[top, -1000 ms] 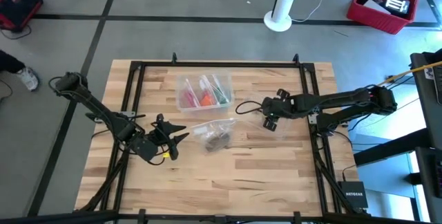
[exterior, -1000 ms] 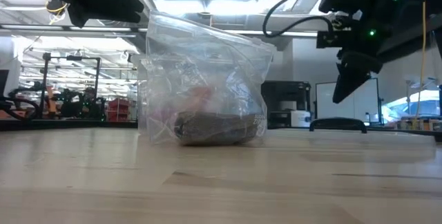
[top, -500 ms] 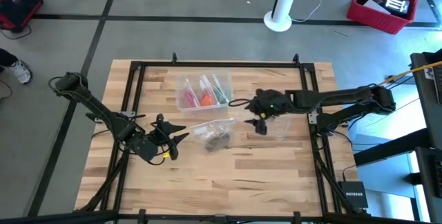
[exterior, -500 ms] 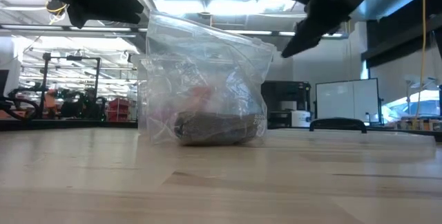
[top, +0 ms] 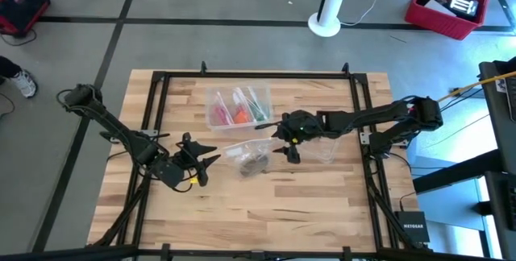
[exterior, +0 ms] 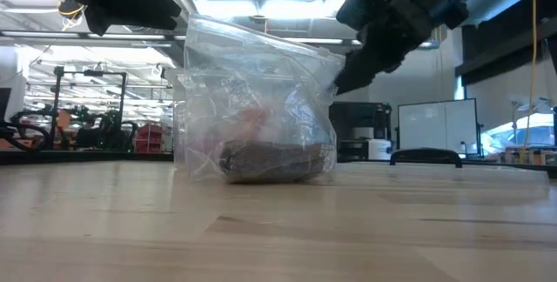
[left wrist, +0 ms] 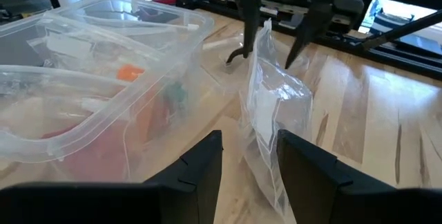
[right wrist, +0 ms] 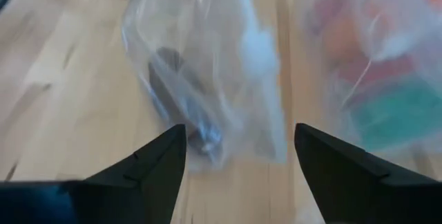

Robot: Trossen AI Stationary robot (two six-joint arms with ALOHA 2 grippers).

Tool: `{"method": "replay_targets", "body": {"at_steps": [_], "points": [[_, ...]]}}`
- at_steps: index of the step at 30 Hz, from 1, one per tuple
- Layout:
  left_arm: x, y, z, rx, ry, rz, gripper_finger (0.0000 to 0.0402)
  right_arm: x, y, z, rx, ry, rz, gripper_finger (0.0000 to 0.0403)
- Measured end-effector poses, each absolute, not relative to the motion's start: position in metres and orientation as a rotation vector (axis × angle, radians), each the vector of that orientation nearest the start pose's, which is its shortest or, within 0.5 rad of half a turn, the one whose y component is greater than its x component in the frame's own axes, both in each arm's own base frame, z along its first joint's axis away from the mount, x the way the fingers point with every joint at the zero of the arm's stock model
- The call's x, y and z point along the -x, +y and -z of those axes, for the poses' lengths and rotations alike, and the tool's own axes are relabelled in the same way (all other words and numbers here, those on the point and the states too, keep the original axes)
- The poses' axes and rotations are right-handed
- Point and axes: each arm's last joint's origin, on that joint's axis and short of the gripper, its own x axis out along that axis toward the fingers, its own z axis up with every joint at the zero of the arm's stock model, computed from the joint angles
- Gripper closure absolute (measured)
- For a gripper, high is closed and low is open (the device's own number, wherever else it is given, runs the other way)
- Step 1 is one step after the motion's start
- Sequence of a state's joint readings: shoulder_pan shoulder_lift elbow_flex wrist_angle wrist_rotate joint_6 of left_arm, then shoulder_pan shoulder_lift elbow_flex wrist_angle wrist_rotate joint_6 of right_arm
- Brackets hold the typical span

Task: Roll bandage
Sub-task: Put the packed rolled brown bandage into the transparent container

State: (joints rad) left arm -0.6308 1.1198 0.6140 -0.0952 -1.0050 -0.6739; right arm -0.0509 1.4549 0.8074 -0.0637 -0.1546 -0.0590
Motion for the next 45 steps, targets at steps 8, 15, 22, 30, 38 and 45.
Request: {"method": "replay_targets", "body": {"at_steps": [8,15,22,30,38,45], "points": [[-0.190,-0.108,-0.228,0.224,0.267,-0.476,0.0272,-0.301,-0.011,-0.210,-0.015,0.599,-0.121,0.0202],[-0.190,-0.108,-0.228,0.205,0.271,-0.473,0.0272,-0.304,-0.012,-0.210,0.004,0.582,-0.112,0.0377],[-0.196,-0.112,-0.250,0.116,0.246,-0.436,0.0272,-0.304,-0.010,-0.266,0.049,0.462,-0.117,0.0393],[-0.208,-0.105,-0.319,-0.220,0.191,-0.569,0.0272,-0.313,-0.024,-0.353,0.118,0.279,-0.009,0.0397],[-0.214,-0.065,-0.367,-0.447,0.254,-0.829,0.0272,-0.310,-0.082,-0.381,0.103,0.168,0.226,0.0398],[-0.212,-0.018,-0.344,-0.391,0.361,-1.011,0.0272,-0.342,-0.136,-0.311,-0.063,0.398,0.294,0.0396]]}}
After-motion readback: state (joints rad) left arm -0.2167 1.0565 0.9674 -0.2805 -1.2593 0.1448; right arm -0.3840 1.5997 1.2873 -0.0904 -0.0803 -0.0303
